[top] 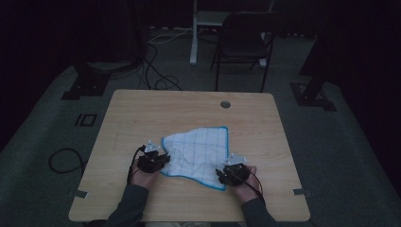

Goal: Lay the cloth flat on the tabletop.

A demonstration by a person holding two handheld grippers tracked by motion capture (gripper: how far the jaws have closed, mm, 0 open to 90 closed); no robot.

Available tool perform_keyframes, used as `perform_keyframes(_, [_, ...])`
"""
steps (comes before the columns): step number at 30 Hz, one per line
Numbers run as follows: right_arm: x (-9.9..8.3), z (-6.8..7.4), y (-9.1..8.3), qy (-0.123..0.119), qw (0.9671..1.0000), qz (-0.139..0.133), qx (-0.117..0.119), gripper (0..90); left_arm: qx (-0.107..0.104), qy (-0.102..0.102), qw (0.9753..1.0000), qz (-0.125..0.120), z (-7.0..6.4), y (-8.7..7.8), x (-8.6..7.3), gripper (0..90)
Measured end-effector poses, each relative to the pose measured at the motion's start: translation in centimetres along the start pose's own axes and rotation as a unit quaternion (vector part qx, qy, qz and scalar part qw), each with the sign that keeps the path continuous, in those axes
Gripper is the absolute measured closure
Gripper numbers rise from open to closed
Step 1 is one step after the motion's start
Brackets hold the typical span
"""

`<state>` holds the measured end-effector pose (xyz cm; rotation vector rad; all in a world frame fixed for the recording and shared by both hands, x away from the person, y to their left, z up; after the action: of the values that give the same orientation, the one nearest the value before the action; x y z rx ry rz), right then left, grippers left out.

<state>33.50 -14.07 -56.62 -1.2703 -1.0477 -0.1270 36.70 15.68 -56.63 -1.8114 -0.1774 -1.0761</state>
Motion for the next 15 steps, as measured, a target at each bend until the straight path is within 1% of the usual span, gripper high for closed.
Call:
perform_keyframes(4, [-0.2, 0.1, -0.2, -0.004, 1.0000, 0.000, -0.002, 43.1, -0.001, -0.002, 1.0000, 0.002, -0.2, -0.9, -0.9, 80.4])
perform_keyframes(8, [-0.4, 0.1, -0.5, -0.001, 1.0000, 0.002, -0.002, 43.0, -0.001, -0.001, 1.0000, 0.008, -0.7, -1.7, -1.6, 79.8])
perform_keyframes(9, [-0.5, 0.0, -0.5, -0.003, 1.0000, 0.002, -0.002, 43.0, -0.001, -0.003, 1.0000, 0.009, -0.9, -1.8, -1.8, 79.5])
perform_keyframes(12, [-0.7, 0.0, -0.7, 0.001, 1.0000, 0.004, -0.001, 42.9, 0.000, 0.001, 0.9999, 0.013, -1.4, -2.5, -2.2, 77.7])
perform_keyframes(15, [-0.9, -0.1, -0.9, 0.003, 1.0000, 0.006, 0.000, 42.7, 0.010, -0.002, 0.9998, 0.019, -1.6, -3.3, -2.7, 75.4])
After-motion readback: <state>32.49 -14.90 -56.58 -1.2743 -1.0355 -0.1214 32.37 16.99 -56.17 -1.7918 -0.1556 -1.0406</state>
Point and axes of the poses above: each handheld gripper's, and its own axes: y roughly forward along the jaws, x roughly out of its top, z roughly to its left, the point moved 4 cm from there along y, roughly forward along the jaws, and after that the axes turned 4 degrees about y, right-handed, at the moved point
